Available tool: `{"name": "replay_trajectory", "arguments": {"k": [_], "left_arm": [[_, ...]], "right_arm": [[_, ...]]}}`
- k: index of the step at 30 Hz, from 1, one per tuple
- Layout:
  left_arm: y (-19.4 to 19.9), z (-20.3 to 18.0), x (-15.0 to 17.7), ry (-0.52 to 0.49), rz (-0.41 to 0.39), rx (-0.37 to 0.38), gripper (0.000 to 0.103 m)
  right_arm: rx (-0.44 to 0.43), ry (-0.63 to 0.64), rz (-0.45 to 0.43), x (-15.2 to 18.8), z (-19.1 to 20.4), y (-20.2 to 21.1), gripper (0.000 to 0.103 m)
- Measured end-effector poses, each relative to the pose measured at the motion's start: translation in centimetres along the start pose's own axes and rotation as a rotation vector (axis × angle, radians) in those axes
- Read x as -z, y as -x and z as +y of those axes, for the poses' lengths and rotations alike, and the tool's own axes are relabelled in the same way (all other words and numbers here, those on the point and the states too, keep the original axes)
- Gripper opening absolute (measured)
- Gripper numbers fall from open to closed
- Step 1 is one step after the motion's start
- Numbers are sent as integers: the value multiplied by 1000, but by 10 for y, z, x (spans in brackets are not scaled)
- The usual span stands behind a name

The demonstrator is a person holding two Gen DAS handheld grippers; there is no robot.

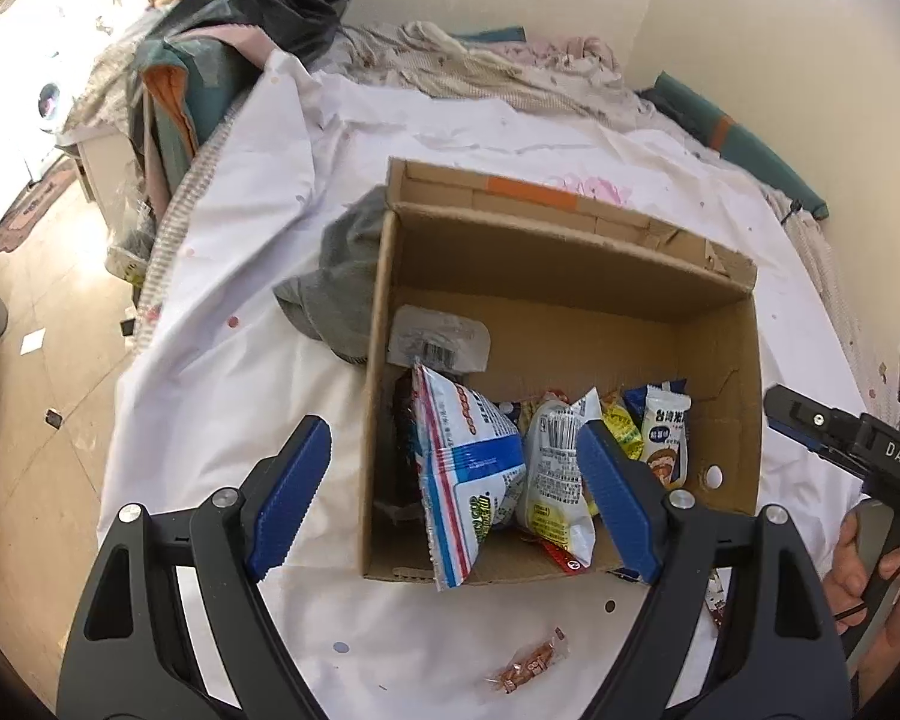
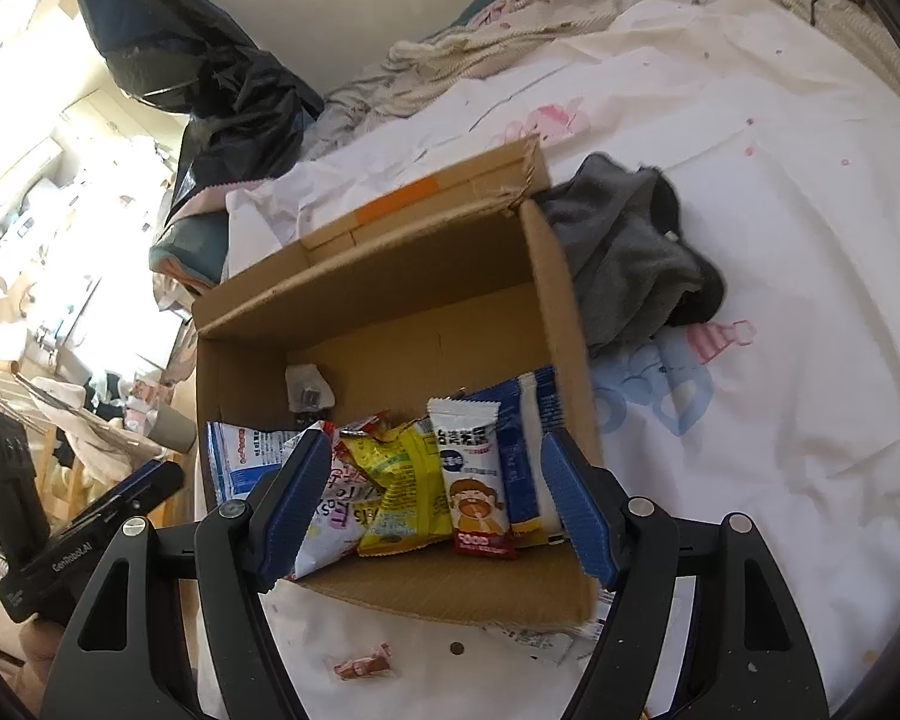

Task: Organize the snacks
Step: 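Grasp the small wrapped candy with the left gripper while the right grasps the chocolate bar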

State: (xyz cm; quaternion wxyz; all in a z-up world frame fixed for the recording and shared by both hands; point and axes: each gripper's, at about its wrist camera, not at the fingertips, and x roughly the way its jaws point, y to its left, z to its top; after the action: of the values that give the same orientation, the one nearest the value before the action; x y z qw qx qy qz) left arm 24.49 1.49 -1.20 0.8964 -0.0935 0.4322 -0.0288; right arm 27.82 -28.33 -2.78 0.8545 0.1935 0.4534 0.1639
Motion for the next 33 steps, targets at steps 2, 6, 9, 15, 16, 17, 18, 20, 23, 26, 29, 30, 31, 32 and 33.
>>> {"name": "replay_trajectory", "arguments": {"k": [2,6,9,15,16,17,18,20,23,26,29,30,31,32,33], "left_arm": [[10,2,2,-6,-27,-24,82],[20,6,8,-6,-38,-57,82],[24,9,18,10,-15,-54,82],[30,5,46,-18,47,-13,82],[31,5,51,-18,51,-16,82],[31,4,54,-15,54,-14,82],[31,3,58,-14,63,-9,82],[28,1,63,-16,86,4,82],[23,-5,70,-39,114,8,81],[15,-17,77,-74,135,19,79],[2,-34,89,-133,175,32,69],[-3,-39,92,-152,191,39,69],[-9,-47,97,-180,213,48,69],[-17,-53,102,-208,235,54,69],[-22,-58,107,-232,256,61,68]], "right_arm": [[-8,-22,-12,2,-5,10,75],[0,-61,-14,12,-14,26,75],[7,-50,-15,21,-12,34,75],[5,-42,13,46,-11,46,75],[2,-45,19,50,-12,48,75],[-1,-46,27,53,-13,49,75],[-1,-46,33,56,-14,49,75],[-3,-49,44,62,-16,50,75],[5,-57,57,70,-23,53,75],[13,-71,72,78,-32,56,75],[27,-86,72,81,-41,61,75],[29,-92,69,82,-44,63,75],[33,-97,66,82,-46,64,75],[39,-105,63,82,-49,66,75],[44,-112,61,83,-51,67,75]]}}
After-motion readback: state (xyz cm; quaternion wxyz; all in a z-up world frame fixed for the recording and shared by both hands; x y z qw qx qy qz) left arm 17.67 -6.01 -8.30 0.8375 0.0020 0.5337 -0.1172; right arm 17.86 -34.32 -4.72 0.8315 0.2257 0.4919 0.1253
